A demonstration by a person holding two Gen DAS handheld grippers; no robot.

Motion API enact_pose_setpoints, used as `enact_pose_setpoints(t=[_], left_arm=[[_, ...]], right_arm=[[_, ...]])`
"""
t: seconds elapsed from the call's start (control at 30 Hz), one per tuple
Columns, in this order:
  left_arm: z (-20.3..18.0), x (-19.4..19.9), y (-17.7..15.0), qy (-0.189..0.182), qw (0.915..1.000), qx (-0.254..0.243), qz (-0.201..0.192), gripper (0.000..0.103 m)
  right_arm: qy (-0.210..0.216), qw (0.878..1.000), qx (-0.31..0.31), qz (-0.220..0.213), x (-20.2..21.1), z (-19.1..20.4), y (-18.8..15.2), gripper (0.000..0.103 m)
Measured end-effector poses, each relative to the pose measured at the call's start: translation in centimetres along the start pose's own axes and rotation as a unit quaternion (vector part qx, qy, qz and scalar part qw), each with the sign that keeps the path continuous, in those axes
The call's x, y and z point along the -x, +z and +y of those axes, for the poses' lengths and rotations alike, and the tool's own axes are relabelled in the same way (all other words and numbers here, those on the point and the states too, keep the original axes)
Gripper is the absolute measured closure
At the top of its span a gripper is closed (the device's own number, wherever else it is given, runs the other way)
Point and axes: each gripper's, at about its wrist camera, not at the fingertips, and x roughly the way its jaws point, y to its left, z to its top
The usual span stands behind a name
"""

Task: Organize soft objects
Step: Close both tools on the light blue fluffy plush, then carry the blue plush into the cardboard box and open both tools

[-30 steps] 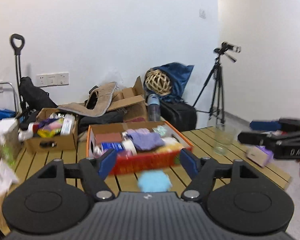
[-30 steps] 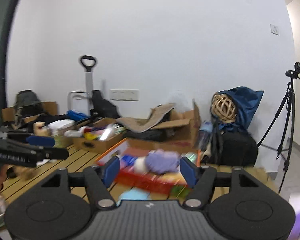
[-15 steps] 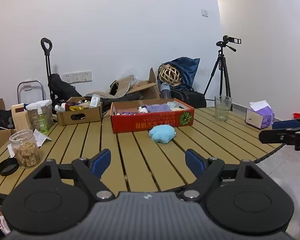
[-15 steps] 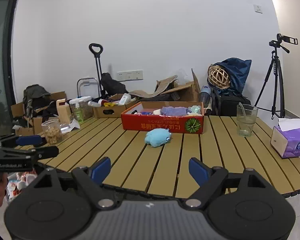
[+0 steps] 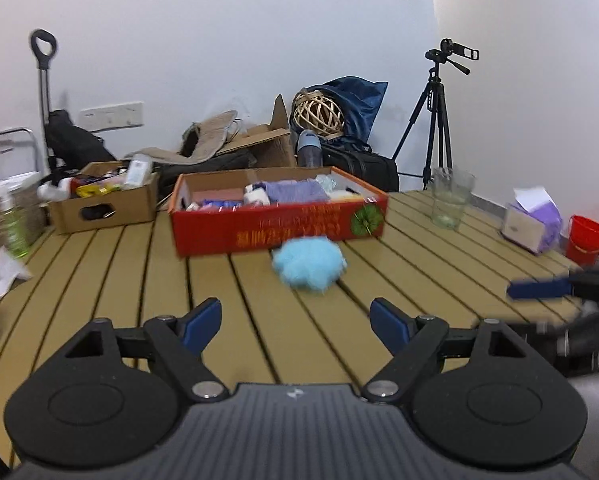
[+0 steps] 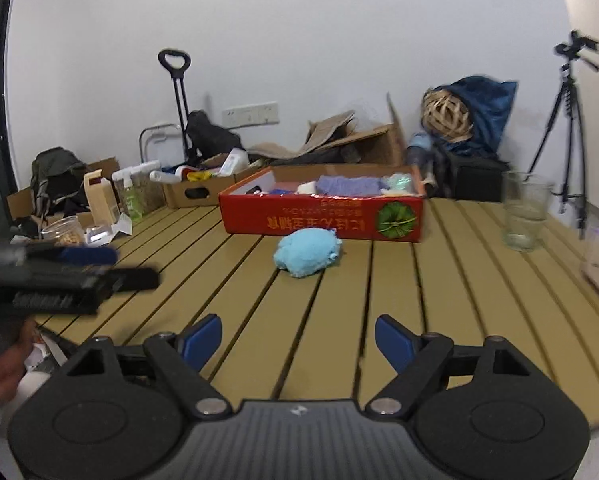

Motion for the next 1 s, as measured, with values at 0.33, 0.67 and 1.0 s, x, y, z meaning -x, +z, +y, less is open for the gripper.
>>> enact_pose_setpoints(t=[0.33, 0.67, 1.0], left_arm=[[5.3, -19.0, 5.0, -0.129, 0.9859, 0.058, 0.09, 0.045], [7.6, -23.1, 3.5, -0.181, 0.9605, 0.161, 0.136, 0.071], [7.1, -22.6, 3.2, -0.171, 0.9639, 0.157, 0.13, 0.075]], right_arm=[[0.072, 0.991, -0.096, 0.06, -16.5, -3.7, 4.6, 0.033], [0.067, 0.98, -0.181, 0.044, -22.4, -7.3, 5.6, 0.058], [0.056, 0.983, -0.172, 0.038, -22.9, -7.0, 5.6, 0.065]])
